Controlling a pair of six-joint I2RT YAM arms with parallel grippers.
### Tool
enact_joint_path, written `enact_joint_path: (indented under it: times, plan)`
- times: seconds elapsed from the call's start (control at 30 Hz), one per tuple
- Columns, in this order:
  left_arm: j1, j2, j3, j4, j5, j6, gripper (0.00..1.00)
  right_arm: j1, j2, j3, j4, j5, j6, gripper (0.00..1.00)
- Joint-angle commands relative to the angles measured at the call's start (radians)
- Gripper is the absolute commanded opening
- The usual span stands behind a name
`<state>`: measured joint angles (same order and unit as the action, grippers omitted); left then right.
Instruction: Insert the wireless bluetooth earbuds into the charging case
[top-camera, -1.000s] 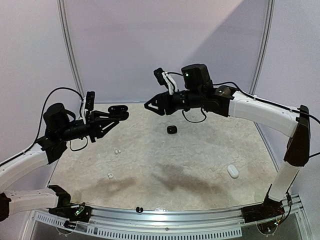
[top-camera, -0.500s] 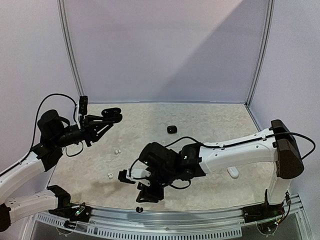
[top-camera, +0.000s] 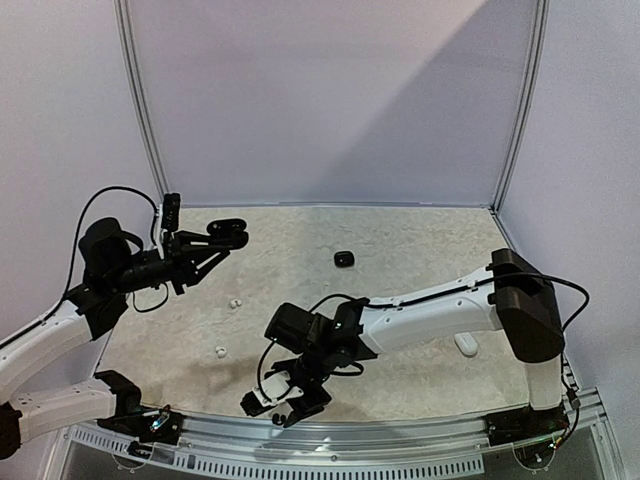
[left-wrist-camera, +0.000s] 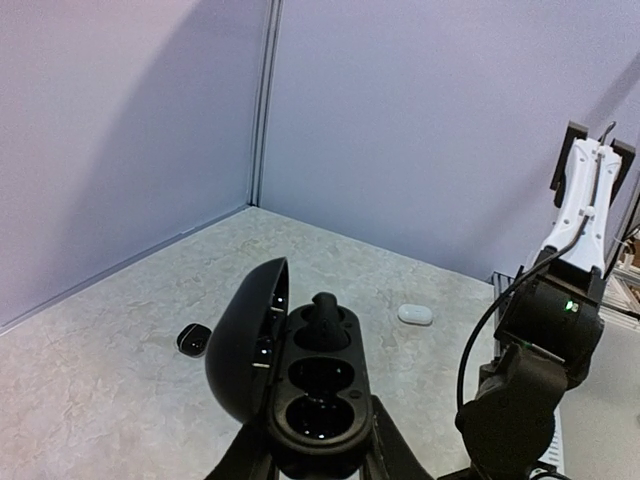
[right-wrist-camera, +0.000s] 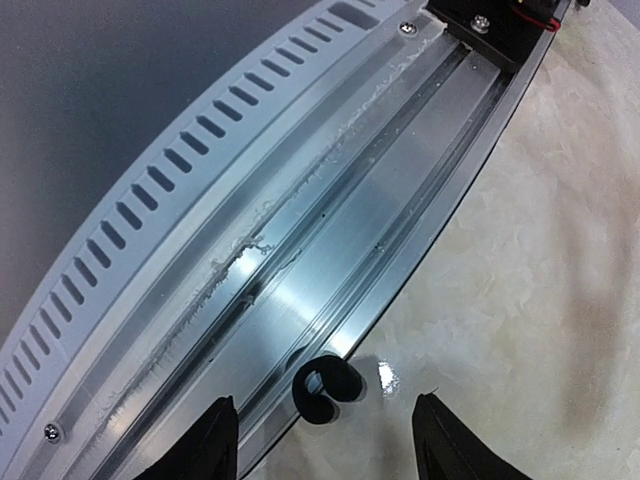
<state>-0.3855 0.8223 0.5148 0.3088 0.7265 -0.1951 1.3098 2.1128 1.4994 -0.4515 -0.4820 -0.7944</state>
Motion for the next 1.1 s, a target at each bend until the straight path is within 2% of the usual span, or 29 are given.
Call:
enact_joint_path:
  times: [0.0, 0.07, 0.33, 0.47, 0.6, 0.77, 1.07]
  plan:
    - [0.007, 0.014, 0.025, -0.015, 0.03, 0.018, 0.0, -0.011, 0.056, 0.072, -0.156, -0.062, -0.183, 0.57]
    - [0.002, 0.008, 0.024, -0.029, 0.04, 0.032, 0.0, -0.011, 0.091, 0.106, -0.177, -0.059, -0.21, 0.54]
    - [-0.008, -0.011, 0.027, -0.079, 0.042, 0.048, 0.0, -0.012, 0.132, 0.101, -0.071, -0.019, -0.175, 0.45]
    - [-0.008, -0.003, 0.023, -0.069, 0.03, 0.057, 0.0, -0.011, 0.136, 0.095, -0.064, -0.009, -0.174, 0.34]
    - [-0.008, -0.006, 0.023, -0.072, 0.03, 0.064, 0.0, -0.011, 0.138, 0.089, -0.053, -0.002, -0.17, 0.29]
    - [-0.006, -0.005, 0.024, -0.08, 0.028, 0.072, 0.0, -0.017, 0.135, 0.088, -0.028, 0.032, -0.157, 0.19]
    - [-0.005, -0.006, 0.027, -0.093, 0.025, 0.077, 0.0, -0.114, 0.061, 0.044, 0.002, 0.011, -0.047, 0.17]
